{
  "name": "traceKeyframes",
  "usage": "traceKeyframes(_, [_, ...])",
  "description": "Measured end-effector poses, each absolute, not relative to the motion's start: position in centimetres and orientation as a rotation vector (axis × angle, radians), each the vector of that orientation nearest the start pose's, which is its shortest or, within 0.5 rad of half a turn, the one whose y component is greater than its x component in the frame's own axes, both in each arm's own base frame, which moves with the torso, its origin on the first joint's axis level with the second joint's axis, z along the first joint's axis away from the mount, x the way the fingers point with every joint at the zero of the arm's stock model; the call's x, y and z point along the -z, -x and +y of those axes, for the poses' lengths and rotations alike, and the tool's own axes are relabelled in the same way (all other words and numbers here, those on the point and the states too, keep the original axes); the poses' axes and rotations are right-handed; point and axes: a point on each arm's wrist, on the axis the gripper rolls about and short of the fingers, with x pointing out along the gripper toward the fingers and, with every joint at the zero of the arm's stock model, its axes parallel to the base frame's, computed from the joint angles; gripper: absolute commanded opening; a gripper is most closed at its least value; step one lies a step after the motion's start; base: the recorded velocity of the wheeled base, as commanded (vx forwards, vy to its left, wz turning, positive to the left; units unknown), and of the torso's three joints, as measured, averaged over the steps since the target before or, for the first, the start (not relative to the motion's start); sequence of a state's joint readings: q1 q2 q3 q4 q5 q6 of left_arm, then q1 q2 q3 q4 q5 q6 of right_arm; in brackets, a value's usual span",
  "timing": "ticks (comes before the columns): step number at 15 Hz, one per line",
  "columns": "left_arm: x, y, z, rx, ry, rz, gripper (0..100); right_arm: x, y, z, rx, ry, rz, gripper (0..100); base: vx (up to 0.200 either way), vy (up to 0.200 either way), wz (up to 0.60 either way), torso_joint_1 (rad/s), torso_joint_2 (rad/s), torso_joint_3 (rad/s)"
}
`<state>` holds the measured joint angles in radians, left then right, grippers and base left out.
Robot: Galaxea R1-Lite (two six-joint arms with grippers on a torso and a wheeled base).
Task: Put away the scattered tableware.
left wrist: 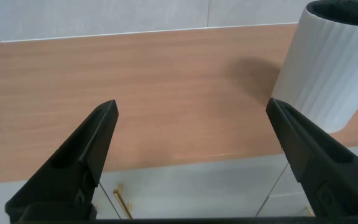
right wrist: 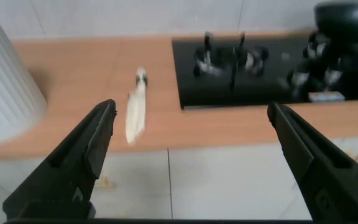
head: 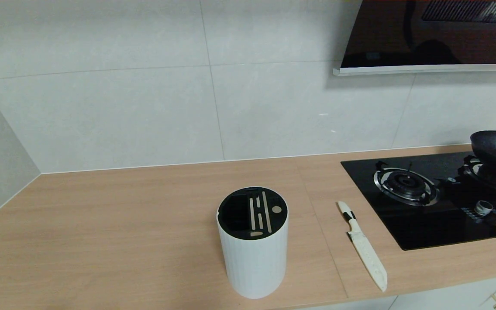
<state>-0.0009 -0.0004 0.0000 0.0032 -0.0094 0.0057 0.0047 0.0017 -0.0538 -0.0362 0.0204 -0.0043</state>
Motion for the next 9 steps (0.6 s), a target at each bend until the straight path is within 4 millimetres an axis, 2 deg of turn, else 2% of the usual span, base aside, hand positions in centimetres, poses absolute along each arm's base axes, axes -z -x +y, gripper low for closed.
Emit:
traceKeyframes(2, [-7.5, 2.3, 0.0, 0.01, -0.006, 0.003, 100, -11.3, 3.0, 0.2, -0.096, 0.0, -0.086, 100, 0.0, 0.0, 0.0, 0.0, 0.0, 0.0])
traceKeyframes(4, [-7.5, 2.3, 0.0, 0.01, -0.006, 0.003, 100, -12.7, 2.3, 0.3, -0.167, -0.005, -0.006, 100, 0.0, 0.0, 0.0, 0.0, 0.0, 0.0])
traceKeyframes(7, [-7.5, 2.3, 0.0, 0.01, -0.006, 0.003, 100, -15.2, -0.6, 0.5, -0.22, -0.021, 0.167, 100, 0.0, 0.0, 0.0, 0.0, 0.0, 0.0])
traceKeyframes(9, [-7.5, 2.3, 0.0, 0.01, -0.006, 0.003, 100, -17.2, -3.8, 0.7, -0.261, -0.027, 0.286, 100, 0.0, 0.0, 0.0, 0.0, 0.0, 0.0])
